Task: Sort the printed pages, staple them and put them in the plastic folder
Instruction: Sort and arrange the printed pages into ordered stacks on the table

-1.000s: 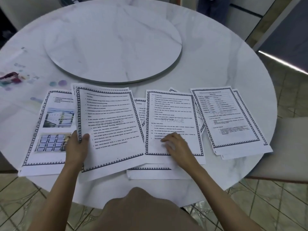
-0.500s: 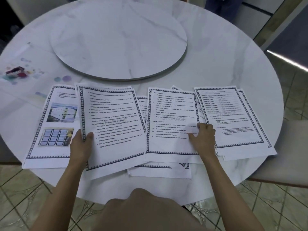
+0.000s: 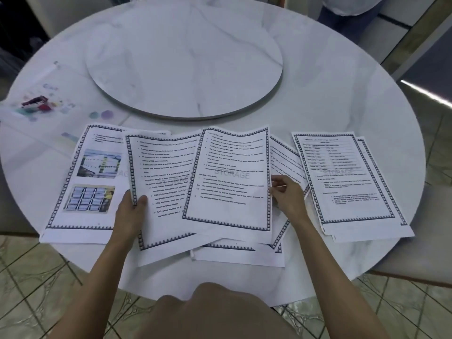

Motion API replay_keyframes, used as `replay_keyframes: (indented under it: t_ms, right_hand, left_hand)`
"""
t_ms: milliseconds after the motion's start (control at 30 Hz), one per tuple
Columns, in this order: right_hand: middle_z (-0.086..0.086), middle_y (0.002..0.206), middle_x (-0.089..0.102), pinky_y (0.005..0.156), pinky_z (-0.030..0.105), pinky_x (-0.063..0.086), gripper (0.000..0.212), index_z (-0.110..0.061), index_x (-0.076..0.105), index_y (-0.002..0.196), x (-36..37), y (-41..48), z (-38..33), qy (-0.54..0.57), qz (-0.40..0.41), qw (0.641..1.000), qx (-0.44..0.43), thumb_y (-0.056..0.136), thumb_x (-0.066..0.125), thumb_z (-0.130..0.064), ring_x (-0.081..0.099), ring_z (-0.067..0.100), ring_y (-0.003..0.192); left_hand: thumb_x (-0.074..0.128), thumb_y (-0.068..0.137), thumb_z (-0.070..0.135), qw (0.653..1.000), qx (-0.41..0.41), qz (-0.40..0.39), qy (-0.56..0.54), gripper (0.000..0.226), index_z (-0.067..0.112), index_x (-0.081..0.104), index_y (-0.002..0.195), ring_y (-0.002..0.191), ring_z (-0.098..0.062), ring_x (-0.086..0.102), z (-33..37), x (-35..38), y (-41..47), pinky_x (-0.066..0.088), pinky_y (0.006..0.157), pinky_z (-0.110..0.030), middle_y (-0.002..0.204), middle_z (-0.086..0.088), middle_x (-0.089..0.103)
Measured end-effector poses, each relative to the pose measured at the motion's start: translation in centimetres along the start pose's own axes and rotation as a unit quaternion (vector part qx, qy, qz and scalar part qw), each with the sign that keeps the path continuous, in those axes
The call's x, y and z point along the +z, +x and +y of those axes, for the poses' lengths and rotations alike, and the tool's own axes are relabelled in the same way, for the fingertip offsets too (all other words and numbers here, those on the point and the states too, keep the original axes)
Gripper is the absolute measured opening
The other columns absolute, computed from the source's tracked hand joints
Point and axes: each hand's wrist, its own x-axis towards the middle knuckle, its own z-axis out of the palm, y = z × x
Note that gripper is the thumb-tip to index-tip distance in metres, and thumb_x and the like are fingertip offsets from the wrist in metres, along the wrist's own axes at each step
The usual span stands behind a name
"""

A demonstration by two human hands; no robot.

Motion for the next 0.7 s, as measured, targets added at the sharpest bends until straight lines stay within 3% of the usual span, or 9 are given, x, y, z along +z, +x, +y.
replay_keyframes:
  t_ms: [67, 133, 467, 700]
  right_hand:
    - [-0.003, 0.076, 0.058, 0.06, 0.009, 0.047, 0.028, -0.013, 0.061, 0.106, 0.9, 0.0, -0.5, -0.002, -0.025, 1.0, -0.017, 0.083, 0.058, 0.003, 0.054, 0.012, 0.069]
    - [0.001, 0.08, 0.06, 0.056, 0.001, 0.043, 0.029, -0.012, 0.061, 0.108, 1.7, -0.1, -0.9, -0.007, -0.038, 0.999, -0.036, 0.084, 0.057, 0.004, 0.053, 0.005, 0.068]
    - [0.004, 0.098, 0.066, 0.065, -0.004, 0.041, 0.027, -0.007, 0.065, 0.108, 3.8, -0.2, -2.1, -0.003, -0.07, 0.996, -0.057, 0.086, 0.052, 0.004, 0.058, 0.011, 0.087]
    - [-0.002, 0.109, 0.062, 0.069, -0.004, 0.04, 0.032, -0.012, 0.064, 0.115, 6.5, -1.0, -3.6, -0.045, -0.146, 0.983, -0.098, 0.089, 0.051, 0.002, 0.054, 0.007, 0.091]
  left_hand:
    - [0.038, 0.099, 0.018, 1.0, 0.003, -0.007, 0.004, 0.037, 0.009, 0.04, 0.135, 0.124, -0.032, 0.045, 0.1, 0.0, 0.1, 0.036, 0.104, -0.042, 0.137, -0.013, 0.048]
    - [0.038, 0.099, 0.018, 1.0, 0.004, -0.011, 0.009, 0.038, 0.01, 0.039, 0.135, 0.125, -0.032, 0.045, 0.1, 0.0, 0.2, 0.035, 0.106, -0.044, 0.138, -0.012, 0.048]
    - [0.033, 0.101, 0.026, 0.999, 0.008, -0.023, -0.044, 0.04, 0.013, 0.037, 0.138, 0.127, -0.028, 0.043, 0.3, 0.1, 0.0, 0.034, 0.098, -0.033, 0.139, -0.009, 0.046]
    - [0.048, 0.095, 0.018, 0.999, 0.03, -0.015, -0.002, 0.039, 0.008, 0.041, 0.131, 0.12, -0.033, 0.05, -0.1, 0.3, -0.1, 0.039, 0.094, -0.037, 0.132, -0.013, 0.052]
